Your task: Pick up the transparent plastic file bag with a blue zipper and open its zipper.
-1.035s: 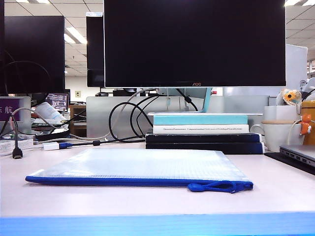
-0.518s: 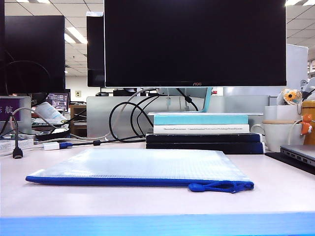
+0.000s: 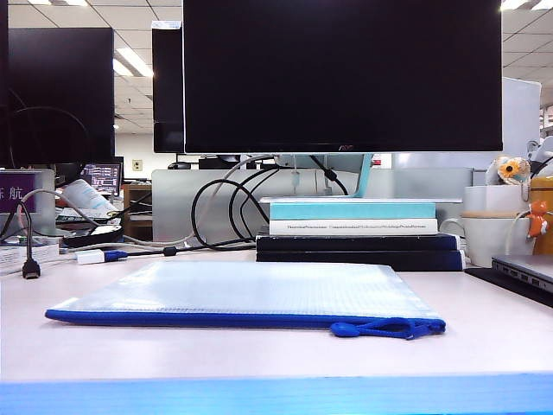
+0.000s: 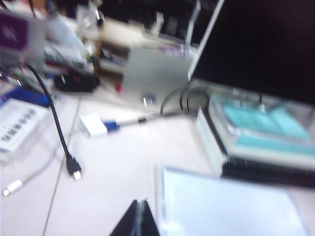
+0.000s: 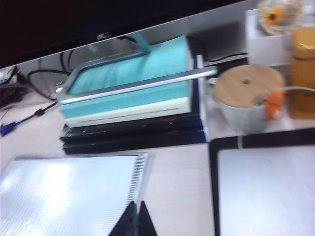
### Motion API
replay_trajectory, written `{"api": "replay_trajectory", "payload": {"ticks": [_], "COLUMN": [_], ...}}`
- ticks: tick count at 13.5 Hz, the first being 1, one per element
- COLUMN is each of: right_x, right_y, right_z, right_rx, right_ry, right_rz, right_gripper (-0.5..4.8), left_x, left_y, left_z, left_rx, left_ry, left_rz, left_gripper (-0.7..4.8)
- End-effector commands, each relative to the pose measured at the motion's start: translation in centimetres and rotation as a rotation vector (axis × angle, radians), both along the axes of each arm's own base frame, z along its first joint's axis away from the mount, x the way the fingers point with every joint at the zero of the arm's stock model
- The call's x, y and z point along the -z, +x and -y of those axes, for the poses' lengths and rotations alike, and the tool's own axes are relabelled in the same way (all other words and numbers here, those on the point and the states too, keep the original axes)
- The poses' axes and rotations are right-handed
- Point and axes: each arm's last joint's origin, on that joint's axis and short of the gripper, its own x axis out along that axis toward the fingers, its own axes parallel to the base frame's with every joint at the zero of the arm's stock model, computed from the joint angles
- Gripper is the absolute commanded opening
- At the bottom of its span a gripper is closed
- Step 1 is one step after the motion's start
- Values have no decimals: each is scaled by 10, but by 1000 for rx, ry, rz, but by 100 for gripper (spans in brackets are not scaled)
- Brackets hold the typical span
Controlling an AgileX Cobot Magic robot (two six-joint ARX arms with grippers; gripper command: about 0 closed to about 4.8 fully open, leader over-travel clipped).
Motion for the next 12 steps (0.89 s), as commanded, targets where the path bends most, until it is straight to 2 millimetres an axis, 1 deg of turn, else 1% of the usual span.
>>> {"api": "replay_trajectory", "payload": {"ticks": [1, 2, 3, 4, 5, 8, 9, 10, 11, 12], "right_x": [-13, -16, -20, -22, -19, -7, -1, 2, 8, 16], "right_y": [13, 18, 28, 41, 54, 77, 91, 101, 118, 138], "right_z": [-2, -3, -6, -7, -8, -5, -3, -2, 3, 8], "right_rx": [-64, -88, -141, -148, -148, -196, -257, -280, -297, -357], "right_ry": [-29, -23, -9, -7, -7, 24, 59, 78, 104, 162], "right_rz": [-30, -40, -68, -98, -134, -207, -241, -268, -310, -360], "right_gripper": [-7, -7, -6, -6, -6, -5, 4, 27, 98, 151], "left_x": [-16, -21, -30, -35, -34, -31, -29, -26, -22, -16], "left_y": [9, 12, 18, 23, 27, 30, 34, 37, 44, 51], "left_z": [1, 0, 0, 0, 0, 7, 12, 16, 24, 35], "left_rx": [51, 58, 74, 78, 83, 134, 150, 159, 185, 203], "left_ry": [100, 118, 140, 138, 138, 144, 150, 154, 167, 187], "left_rz": [-25, -25, -23, -34, -46, -66, -85, -101, -136, -168], "left_gripper": [-3, -3, 7, 268, 479, 479, 479, 479, 422, 388]}}
